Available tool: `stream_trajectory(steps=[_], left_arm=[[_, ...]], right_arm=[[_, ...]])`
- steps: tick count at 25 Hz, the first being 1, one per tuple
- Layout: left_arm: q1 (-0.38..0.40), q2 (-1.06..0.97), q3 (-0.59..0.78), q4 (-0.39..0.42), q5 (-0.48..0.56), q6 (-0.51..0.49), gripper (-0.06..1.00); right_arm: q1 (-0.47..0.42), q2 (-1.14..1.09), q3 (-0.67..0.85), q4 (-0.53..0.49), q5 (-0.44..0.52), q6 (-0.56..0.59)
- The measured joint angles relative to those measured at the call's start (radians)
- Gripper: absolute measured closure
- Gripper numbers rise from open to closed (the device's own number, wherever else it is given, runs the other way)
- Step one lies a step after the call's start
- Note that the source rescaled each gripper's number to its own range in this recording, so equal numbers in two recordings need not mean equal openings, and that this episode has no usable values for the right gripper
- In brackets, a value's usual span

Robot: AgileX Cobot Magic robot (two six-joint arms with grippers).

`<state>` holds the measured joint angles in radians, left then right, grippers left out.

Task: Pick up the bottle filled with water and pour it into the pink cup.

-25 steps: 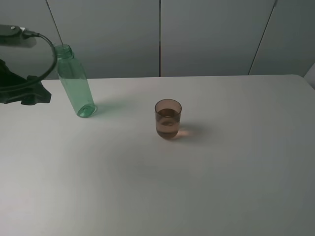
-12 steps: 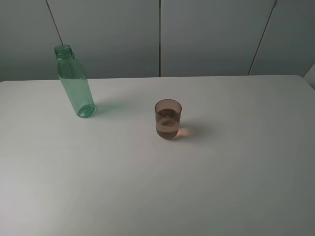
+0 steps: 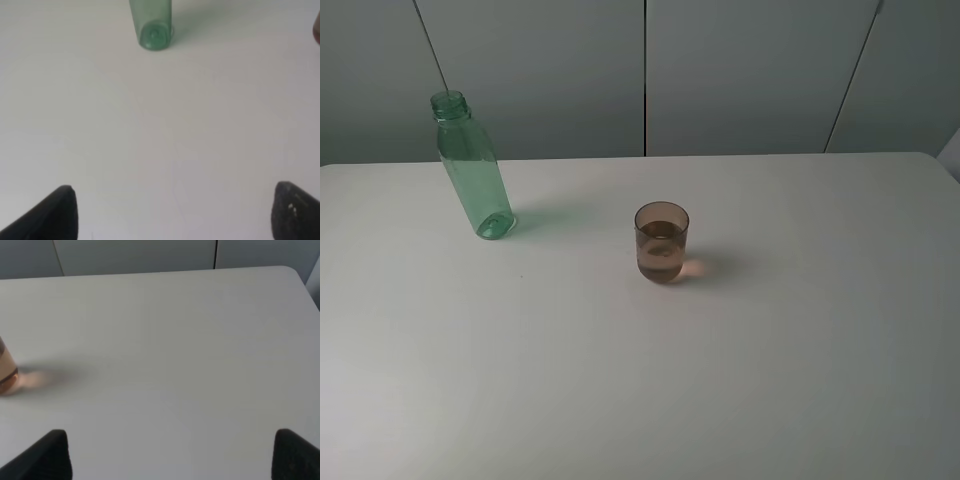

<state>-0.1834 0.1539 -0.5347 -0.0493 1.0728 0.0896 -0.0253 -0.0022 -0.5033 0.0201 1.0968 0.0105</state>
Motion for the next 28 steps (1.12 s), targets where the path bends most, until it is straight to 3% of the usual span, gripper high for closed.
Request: stream_trajectory(steps=[5, 28], left_arm=[[0.000, -0.143, 0.017, 0.009, 0.004, -0.002, -0.05], [0.042, -0.154, 0.019, 0.016, 0.008, -0.004, -0.05]], right_arm=[[0.000, 0.000, 0.000, 0.000, 0.000, 0.000], [0.000, 0.000, 0.000, 0.000, 0.000, 0.000]])
